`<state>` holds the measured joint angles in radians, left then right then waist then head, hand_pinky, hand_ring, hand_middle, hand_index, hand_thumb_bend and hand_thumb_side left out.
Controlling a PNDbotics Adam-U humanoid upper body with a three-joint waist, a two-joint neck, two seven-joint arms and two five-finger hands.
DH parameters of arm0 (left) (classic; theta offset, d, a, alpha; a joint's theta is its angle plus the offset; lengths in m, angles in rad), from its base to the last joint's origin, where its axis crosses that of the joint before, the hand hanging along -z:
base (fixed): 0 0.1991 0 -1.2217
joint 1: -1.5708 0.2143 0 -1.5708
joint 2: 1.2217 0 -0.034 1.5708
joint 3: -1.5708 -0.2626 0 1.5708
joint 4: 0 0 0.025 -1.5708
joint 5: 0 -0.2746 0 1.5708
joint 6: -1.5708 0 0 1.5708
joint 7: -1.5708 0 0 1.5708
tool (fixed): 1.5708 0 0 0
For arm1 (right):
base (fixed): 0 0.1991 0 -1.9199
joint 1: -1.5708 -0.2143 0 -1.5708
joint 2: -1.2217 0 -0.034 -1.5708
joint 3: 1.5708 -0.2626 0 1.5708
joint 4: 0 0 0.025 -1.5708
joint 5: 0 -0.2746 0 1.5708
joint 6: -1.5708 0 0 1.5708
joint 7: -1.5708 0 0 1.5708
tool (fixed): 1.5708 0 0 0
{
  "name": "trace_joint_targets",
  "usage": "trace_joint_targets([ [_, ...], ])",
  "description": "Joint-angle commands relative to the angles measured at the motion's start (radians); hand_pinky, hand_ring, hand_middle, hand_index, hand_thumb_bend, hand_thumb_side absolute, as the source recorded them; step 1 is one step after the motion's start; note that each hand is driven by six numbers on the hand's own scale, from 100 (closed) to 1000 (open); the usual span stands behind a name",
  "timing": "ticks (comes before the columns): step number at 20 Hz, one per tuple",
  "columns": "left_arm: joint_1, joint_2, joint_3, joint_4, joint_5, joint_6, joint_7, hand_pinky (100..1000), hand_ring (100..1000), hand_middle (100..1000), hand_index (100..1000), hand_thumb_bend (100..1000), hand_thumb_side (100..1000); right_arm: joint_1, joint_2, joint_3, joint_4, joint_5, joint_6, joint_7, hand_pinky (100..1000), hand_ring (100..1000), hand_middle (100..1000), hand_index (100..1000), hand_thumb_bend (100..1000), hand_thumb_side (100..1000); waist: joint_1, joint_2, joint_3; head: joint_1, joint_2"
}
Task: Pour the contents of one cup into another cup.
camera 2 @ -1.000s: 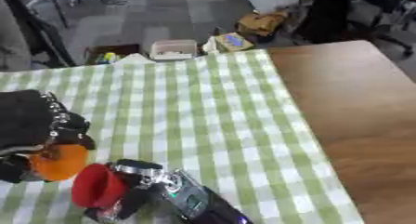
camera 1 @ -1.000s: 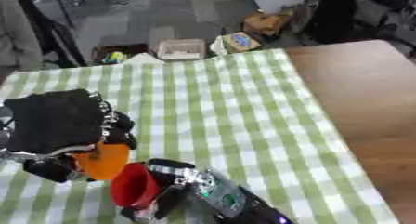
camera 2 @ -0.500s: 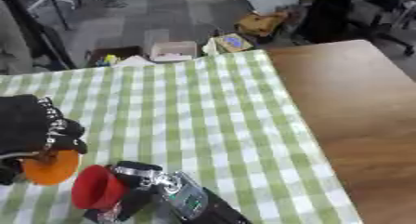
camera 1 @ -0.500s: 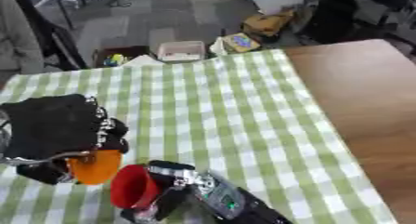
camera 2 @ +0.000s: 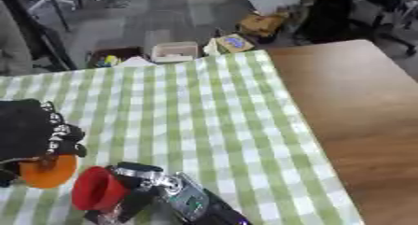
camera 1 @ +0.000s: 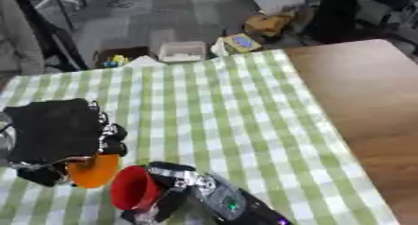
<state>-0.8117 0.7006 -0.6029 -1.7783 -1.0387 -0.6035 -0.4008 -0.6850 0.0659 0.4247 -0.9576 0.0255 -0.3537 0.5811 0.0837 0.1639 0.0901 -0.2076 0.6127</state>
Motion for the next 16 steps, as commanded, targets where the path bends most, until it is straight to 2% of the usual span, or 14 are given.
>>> trace_joint_targets([
  [1, -0.023, 0.009, 0.007, -0.008, -0.019, -0.007, 0.001, 100, 145, 303, 694, 623, 162, -0.005, -0.005, -0.003, -0.001, 0.008, -0.003, 0.003, 383, 253, 146, 461, 100, 103, 0.001, -0.017, 0.003, -0.004, -0.012],
  [7, -0.025, 0.004, 0.008, -0.015, -0.04, -0.009, 0.02, 100, 109, 282, 683, 614, 149, -0.004, -0.005, -0.004, -0.002, 0.007, -0.002, 0.003, 382, 254, 146, 460, 100, 105, 0.001, -0.016, 0.002, -0.006, -0.015],
  [13, -0.028, 0.002, 0.009, -0.023, -0.049, -0.012, 0.048, 100, 100, 170, 648, 601, 117, -0.004, -0.004, -0.004, -0.003, 0.005, -0.001, 0.003, 381, 254, 146, 459, 100, 107, 0.0, -0.016, 0.002, -0.007, -0.017],
  [16, -0.028, 0.001, 0.01, -0.023, -0.057, -0.013, 0.059, 100, 100, 166, 647, 589, 114, -0.003, -0.005, -0.004, -0.003, 0.005, -0.001, 0.003, 381, 254, 146, 459, 100, 110, 0.0, -0.016, 0.002, -0.007, -0.018],
])
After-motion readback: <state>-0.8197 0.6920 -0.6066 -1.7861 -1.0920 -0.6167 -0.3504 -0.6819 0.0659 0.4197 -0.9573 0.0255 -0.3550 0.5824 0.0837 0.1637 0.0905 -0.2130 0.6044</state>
